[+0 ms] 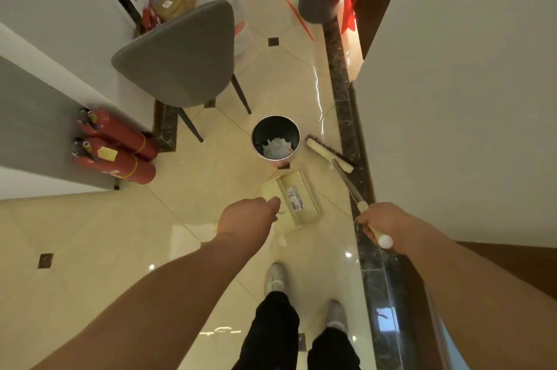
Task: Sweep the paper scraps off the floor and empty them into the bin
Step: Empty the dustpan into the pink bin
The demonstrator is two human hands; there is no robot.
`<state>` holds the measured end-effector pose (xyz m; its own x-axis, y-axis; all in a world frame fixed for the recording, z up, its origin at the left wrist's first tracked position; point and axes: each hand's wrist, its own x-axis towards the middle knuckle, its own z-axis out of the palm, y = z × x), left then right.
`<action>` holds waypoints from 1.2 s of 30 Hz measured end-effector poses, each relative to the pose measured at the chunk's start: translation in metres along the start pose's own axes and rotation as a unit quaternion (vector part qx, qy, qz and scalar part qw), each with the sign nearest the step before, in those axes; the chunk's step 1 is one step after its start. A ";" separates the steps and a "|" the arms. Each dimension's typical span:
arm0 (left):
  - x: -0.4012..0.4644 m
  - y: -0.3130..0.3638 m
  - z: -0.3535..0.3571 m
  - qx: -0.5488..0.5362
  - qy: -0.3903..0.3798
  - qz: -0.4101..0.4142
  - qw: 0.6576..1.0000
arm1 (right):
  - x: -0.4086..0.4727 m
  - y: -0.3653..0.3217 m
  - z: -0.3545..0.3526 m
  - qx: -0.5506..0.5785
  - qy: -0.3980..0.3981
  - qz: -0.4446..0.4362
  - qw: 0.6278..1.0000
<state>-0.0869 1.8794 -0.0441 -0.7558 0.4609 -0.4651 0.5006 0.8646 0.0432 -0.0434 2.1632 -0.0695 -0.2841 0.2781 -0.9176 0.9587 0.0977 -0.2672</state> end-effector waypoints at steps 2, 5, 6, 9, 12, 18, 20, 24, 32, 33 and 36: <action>0.009 0.003 0.003 -0.005 0.002 -0.009 1.000 | -0.001 0.010 0.002 -0.001 -0.017 0.017 1.000; 0.020 0.005 0.006 -0.015 -0.010 -0.019 1.000 | -0.019 0.026 0.004 0.035 -0.052 0.027 0.998; 0.023 0.006 0.007 -0.020 -0.016 -0.022 0.999 | -0.026 0.030 0.002 0.064 -0.065 0.034 0.995; 0.031 0.004 0.005 -0.043 -0.023 -0.044 0.998 | -0.043 0.038 -0.022 0.183 -0.094 0.061 0.977; 0.035 -0.001 0.000 -0.060 -0.025 -0.071 0.995 | -0.053 0.051 -0.050 0.259 -0.106 0.079 0.957; 0.018 0.012 -0.003 -0.056 -0.011 -0.071 0.996 | -0.067 0.071 -0.057 0.288 -0.088 0.050 0.952; 0.007 0.020 -0.006 -0.044 -0.007 -0.061 0.997 | -0.071 0.068 -0.052 0.280 -0.075 0.036 0.956; -0.020 0.032 -0.025 -0.022 0.014 -0.059 0.998 | -0.089 0.065 -0.049 0.274 -0.070 0.030 0.959; -0.067 0.049 -0.052 -0.022 0.036 -0.099 0.994 | -0.103 0.092 -0.024 0.265 -0.113 0.032 0.957; -0.071 0.052 -0.048 -0.020 0.033 -0.099 0.994 | -0.102 0.098 -0.017 0.241 -0.106 0.025 0.964; -0.076 0.053 -0.033 -0.015 0.028 -0.090 0.995 | -0.102 0.107 -0.001 0.162 -0.085 0.011 0.983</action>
<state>-0.0167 1.8970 0.0233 -0.8545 0.3086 -0.4178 0.3439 0.9390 -0.0098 0.0883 2.1459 -0.0046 -0.2832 0.1101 -0.9527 0.9271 -0.2229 -0.3013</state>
